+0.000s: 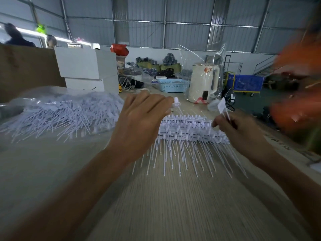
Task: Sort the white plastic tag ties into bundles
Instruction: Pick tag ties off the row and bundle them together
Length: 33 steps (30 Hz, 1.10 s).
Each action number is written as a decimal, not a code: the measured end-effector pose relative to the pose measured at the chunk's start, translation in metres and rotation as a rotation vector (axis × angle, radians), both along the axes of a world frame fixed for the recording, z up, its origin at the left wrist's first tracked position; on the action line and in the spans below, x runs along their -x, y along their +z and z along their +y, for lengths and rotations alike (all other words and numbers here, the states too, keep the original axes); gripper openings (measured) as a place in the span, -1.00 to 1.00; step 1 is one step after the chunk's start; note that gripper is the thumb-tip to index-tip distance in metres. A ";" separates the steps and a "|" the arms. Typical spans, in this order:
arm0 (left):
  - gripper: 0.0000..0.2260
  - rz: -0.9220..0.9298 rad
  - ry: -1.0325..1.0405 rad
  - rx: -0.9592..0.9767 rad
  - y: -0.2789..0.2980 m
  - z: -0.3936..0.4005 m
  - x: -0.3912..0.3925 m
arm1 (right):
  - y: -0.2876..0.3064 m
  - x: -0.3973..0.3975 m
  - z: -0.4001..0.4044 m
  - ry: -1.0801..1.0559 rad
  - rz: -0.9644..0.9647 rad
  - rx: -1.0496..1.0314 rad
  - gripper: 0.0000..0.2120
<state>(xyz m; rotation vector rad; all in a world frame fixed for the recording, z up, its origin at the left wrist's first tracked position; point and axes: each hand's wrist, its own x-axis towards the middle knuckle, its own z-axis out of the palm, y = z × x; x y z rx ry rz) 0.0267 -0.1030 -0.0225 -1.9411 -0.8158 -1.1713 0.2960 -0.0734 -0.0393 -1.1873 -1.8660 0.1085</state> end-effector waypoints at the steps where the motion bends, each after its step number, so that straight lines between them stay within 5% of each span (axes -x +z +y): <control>1: -0.87 0.003 0.008 -0.005 0.000 0.001 0.000 | -0.001 0.007 -0.001 0.043 0.025 0.017 -0.71; 9: -0.72 0.075 0.022 -0.099 0.005 0.000 0.003 | 0.000 0.031 -0.021 0.221 0.225 0.014 -0.69; 16: -0.76 0.294 -0.125 0.200 0.000 -0.012 -0.009 | 0.010 0.051 -0.050 0.405 0.314 -0.067 -0.55; 22: -0.52 0.352 -0.149 0.364 -0.007 -0.005 -0.012 | 0.012 0.048 -0.047 0.516 0.241 0.034 -0.88; 24: -0.74 0.369 -0.105 0.337 -0.002 -0.010 -0.013 | 0.011 0.047 -0.046 0.563 0.206 0.047 -0.85; 28: -0.69 0.244 -0.106 0.072 -0.007 -0.009 -0.012 | 0.010 0.045 -0.043 0.480 0.120 0.015 -0.89; 33: -0.64 0.093 0.108 0.103 -0.006 -0.004 0.000 | 0.003 0.045 -0.039 0.418 0.183 -0.099 -0.76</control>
